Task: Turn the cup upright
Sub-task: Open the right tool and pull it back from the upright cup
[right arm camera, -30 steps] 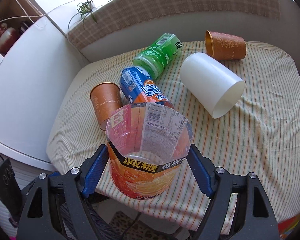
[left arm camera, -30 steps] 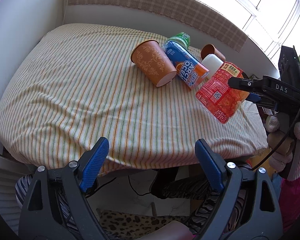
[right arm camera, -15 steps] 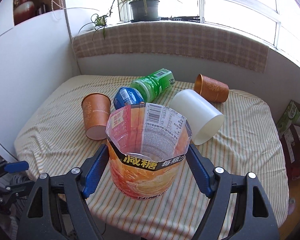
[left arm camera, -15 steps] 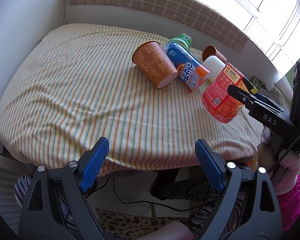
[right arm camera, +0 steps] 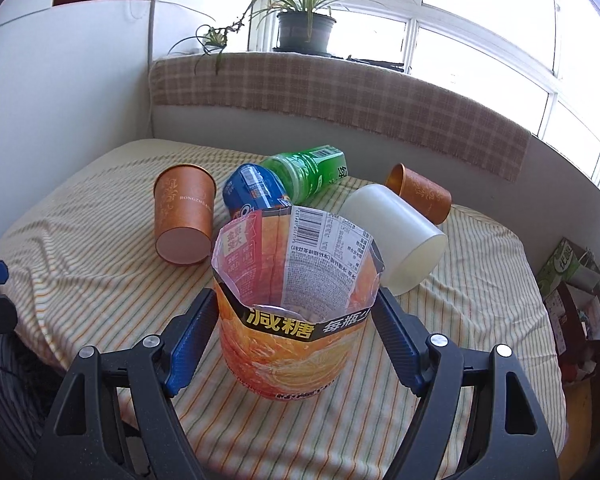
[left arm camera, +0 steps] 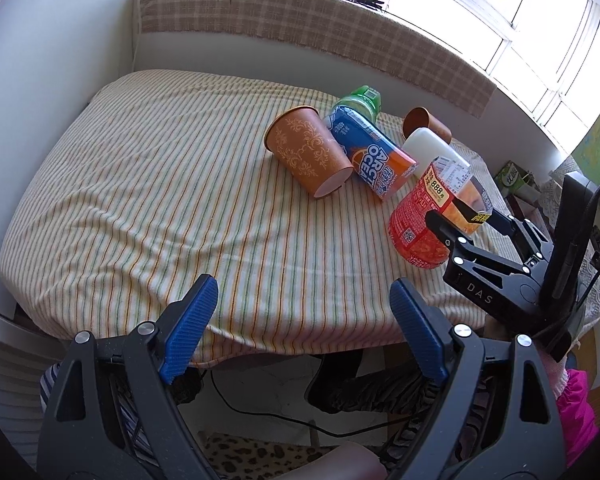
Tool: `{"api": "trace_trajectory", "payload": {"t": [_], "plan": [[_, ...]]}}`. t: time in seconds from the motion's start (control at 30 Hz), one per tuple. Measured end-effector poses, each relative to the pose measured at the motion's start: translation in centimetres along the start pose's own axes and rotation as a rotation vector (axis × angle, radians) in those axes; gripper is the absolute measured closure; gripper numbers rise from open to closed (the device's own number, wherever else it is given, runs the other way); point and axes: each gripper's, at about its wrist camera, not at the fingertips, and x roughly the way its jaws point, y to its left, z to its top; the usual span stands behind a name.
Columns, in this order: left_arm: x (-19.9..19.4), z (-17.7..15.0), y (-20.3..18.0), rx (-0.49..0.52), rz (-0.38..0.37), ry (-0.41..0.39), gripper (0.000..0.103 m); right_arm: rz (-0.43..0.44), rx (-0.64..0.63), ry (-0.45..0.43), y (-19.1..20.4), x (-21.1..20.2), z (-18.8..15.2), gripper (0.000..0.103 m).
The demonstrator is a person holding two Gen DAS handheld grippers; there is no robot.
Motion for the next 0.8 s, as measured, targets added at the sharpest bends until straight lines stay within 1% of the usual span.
{"api": "trace_trajectory", "payload": {"t": [0.43, 0.53, 0.7, 0.8], "plan": [[-0.5, 0.3, -0.4, 0.019, 0.003, -0.037, 0.013, 0.023, 0.026, 0.011, 0.1, -0.4, -0.4, 0.023], [-0.6, 0.3, -0.4, 0.023, 0.004, -0.041, 0.013, 0.051, 0.045, 0.023, 0.0, -0.4, -0.5, 0.023], [-0.9, 0.4, -0.4, 0.026, 0.008, -0.057, 0.013, 0.027, 0.015, 0.021, 0.6, -0.9, -0.7, 0.022], [-1.2, 0.5, -0.6, 0.034, 0.012, -0.071, 0.013, 0.044, 0.028, 0.025, 0.3, -1.7, -0.8, 0.022]]}}
